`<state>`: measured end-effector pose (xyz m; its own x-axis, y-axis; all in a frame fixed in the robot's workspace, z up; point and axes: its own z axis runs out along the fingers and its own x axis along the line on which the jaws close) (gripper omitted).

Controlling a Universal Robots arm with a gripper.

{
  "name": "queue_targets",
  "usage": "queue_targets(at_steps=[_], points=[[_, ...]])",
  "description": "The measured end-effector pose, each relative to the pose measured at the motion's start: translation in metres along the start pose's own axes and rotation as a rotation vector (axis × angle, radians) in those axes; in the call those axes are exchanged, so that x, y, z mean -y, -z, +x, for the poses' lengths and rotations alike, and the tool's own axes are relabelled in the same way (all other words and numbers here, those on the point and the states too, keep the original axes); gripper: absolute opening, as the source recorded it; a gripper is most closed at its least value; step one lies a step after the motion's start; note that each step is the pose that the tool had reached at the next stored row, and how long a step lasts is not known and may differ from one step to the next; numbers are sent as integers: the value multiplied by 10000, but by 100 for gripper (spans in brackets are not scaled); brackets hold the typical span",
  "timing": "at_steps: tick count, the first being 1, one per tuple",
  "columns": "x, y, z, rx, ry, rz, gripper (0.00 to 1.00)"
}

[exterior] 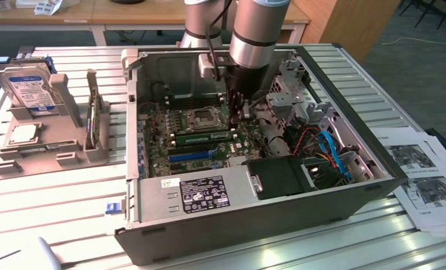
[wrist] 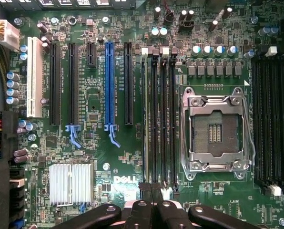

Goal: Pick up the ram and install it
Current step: 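Press down the ram until it locks into place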

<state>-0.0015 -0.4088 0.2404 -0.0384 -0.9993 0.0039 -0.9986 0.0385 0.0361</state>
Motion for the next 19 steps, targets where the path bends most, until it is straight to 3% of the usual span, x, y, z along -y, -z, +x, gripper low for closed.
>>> queue_targets(at_steps=[19], points=[[3, -76, 0, -4, -40, 0, 10]])
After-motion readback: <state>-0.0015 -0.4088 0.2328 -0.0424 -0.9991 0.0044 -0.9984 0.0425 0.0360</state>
